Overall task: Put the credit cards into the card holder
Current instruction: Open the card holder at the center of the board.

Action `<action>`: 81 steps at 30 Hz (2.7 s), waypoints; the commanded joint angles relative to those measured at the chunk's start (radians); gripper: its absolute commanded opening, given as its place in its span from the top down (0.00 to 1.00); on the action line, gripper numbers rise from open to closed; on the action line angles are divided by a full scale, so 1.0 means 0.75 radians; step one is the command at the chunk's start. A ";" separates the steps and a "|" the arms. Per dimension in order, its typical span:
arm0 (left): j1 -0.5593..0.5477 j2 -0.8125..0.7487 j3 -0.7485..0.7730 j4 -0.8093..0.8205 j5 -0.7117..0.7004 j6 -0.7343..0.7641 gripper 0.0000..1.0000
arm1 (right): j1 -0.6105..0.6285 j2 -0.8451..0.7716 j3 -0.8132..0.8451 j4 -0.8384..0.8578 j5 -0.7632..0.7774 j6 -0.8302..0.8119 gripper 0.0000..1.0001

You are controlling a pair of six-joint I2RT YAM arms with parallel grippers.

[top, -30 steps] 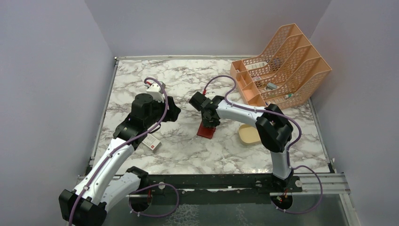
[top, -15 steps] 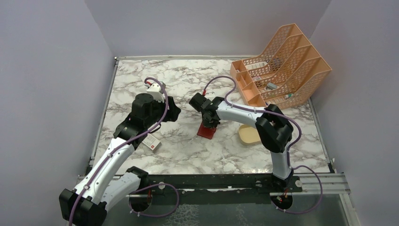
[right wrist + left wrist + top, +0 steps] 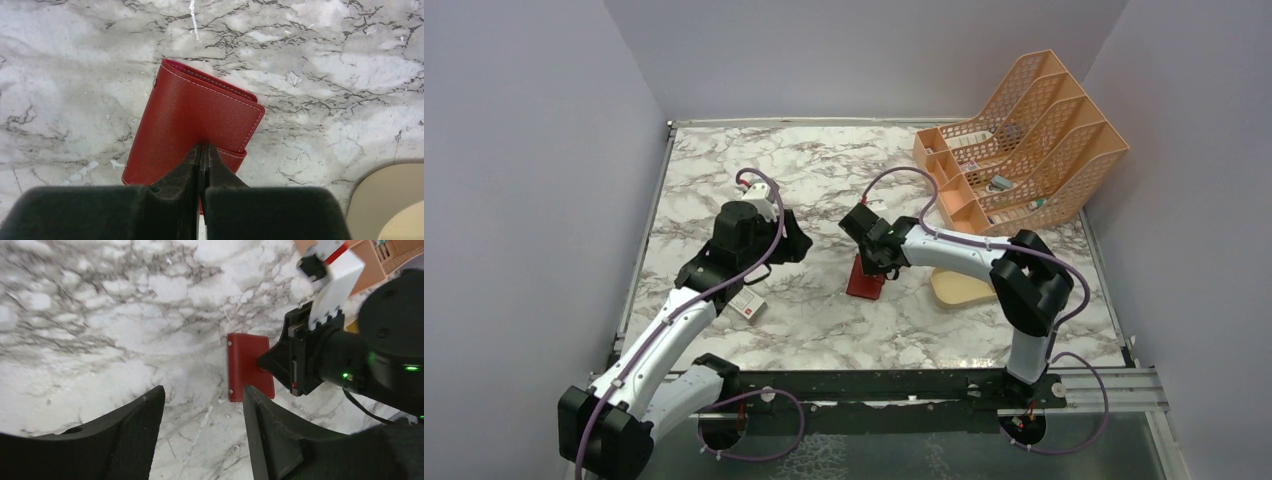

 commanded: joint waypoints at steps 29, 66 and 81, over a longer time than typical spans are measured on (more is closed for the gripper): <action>-0.053 0.525 -0.342 0.838 0.729 -0.615 0.56 | 0.013 -0.528 -0.461 0.747 -0.394 -0.133 0.99; -0.053 0.461 -0.123 0.239 0.240 -0.334 0.33 | 0.010 -0.616 -0.586 0.609 -0.168 -0.033 0.99; -0.052 0.386 -0.084 0.225 0.436 -0.342 0.35 | 0.011 -0.670 -0.499 0.690 -0.305 0.042 0.99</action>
